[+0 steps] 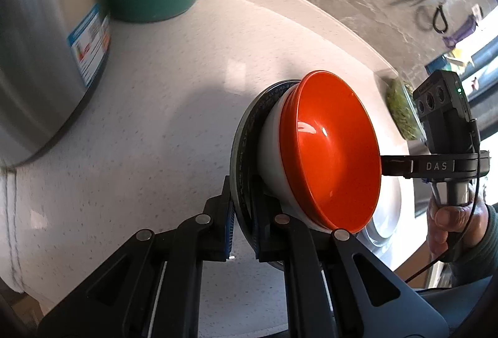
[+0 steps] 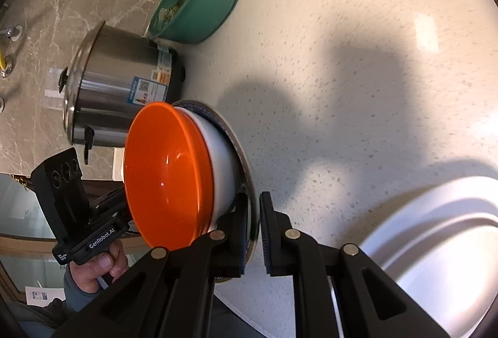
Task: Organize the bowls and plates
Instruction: 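Lift the bowl stack with both grippers and carry it over the plate stack, then lower the bowl stack onto the plate stack and open both grippers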
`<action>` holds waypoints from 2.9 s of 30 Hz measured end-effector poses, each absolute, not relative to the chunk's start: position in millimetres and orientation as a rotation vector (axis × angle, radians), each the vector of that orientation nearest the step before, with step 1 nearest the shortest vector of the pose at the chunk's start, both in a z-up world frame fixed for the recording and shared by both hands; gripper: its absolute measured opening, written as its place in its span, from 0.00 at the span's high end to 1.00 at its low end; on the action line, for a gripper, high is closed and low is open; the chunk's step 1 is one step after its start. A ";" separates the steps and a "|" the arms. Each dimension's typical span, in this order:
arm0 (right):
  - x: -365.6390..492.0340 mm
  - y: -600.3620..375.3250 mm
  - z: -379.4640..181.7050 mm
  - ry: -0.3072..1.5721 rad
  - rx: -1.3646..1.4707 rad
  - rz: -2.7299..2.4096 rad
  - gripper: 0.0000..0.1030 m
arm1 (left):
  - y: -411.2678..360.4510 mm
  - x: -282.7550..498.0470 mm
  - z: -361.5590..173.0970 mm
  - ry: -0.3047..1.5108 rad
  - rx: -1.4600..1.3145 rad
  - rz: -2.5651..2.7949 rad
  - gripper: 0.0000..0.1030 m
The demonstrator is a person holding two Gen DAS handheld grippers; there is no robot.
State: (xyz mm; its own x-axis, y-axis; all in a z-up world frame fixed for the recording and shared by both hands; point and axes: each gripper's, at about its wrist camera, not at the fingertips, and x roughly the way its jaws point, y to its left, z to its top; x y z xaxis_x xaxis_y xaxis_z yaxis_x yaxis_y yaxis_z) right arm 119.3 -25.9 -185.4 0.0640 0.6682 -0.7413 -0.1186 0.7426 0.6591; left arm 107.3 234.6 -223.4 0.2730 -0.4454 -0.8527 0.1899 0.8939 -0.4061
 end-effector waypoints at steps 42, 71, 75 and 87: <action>18.5 -237.8 -187.4 1.304 0.660 0.394 0.88 | -23.1 45.5 -217.6 1.287 -0.069 -0.667 0.91; 13.2 -242.3 -225.7 1.310 0.662 0.369 0.89 | -46.8 48.2 -268.3 1.311 -0.028 -0.594 0.90; 12.8 -240.5 -224.6 1.305 0.640 0.370 0.89 | -39.9 46.8 -267.3 1.295 -0.041 -0.570 0.85; 8.0 -246.9 -215.3 1.279 0.604 0.343 0.69 | 4.0 41.4 -245.4 1.214 -0.105 -0.447 0.09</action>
State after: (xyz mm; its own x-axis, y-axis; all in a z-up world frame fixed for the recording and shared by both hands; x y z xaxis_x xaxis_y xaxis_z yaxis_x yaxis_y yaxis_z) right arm 8.0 -246.9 -215.3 0.2672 0.5566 -0.7867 0.0889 0.7986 0.5952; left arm 41.4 4.0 -245.4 0.2748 -0.3870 -0.8802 0.2760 0.9086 -0.3134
